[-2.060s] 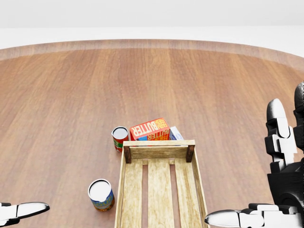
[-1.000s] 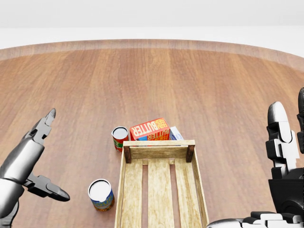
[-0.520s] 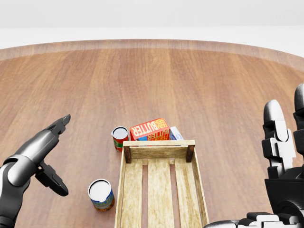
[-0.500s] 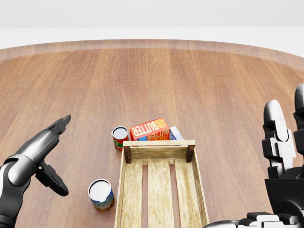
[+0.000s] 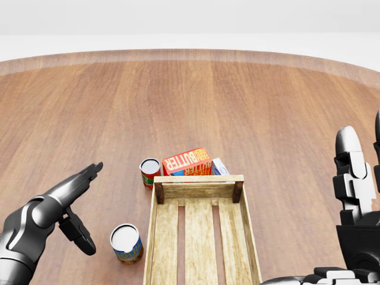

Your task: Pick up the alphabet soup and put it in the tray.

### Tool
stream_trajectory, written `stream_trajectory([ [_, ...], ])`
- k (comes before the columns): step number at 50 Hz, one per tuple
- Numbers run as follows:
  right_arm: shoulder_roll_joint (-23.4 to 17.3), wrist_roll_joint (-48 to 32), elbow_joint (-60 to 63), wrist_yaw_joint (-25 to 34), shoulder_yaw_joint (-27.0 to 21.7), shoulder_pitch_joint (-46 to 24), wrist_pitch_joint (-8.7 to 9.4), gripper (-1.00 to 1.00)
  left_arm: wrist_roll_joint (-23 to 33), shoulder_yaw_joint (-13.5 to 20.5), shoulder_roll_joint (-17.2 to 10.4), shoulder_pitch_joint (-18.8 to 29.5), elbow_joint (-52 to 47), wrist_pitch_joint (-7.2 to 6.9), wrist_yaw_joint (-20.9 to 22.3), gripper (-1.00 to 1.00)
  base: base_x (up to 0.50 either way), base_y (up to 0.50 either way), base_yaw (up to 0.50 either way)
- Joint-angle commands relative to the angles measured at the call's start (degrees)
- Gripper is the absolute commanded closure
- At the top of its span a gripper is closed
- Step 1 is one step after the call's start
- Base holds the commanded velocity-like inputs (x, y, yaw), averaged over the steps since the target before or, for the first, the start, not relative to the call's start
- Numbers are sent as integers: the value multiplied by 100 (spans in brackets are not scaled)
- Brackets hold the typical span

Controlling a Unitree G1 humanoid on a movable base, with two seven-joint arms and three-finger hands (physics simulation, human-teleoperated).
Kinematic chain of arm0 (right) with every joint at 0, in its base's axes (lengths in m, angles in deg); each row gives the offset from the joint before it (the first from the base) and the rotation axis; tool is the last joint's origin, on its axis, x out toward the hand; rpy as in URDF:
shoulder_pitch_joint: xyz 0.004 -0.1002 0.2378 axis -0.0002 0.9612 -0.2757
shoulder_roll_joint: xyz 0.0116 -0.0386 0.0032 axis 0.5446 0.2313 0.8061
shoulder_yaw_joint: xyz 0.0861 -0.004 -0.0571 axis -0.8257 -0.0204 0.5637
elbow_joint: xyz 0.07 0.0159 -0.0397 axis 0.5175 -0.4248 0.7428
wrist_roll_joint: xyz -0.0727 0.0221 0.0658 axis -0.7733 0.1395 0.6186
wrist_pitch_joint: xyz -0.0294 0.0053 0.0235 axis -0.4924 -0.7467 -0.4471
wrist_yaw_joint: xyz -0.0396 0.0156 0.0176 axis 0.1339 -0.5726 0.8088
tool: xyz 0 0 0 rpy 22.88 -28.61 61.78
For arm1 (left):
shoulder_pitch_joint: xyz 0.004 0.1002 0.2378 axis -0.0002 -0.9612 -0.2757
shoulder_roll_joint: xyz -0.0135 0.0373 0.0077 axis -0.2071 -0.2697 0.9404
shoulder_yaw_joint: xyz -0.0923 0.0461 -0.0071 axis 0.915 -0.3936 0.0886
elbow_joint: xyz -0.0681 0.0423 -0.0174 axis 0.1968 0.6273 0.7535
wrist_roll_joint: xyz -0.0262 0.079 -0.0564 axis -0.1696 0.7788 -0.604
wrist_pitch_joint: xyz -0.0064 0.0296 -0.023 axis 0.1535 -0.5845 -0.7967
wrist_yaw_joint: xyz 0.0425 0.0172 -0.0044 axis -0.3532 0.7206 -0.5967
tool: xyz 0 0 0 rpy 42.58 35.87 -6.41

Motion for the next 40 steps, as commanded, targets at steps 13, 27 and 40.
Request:
stream_trajectory([
  [13,67,57,9,123,-109,74,0,-100,138,-213,144,442,949,0,-130,-100,0,0,0],
  [27,125,111,89,221,-252,119,0,-100,235,-267,245,646,1037,0,-88,-100,0,0,0],
  [40,126,126,111,235,-239,128,0,-100,265,-317,378,717,1256,0,-207,-100,0,0,0],
])
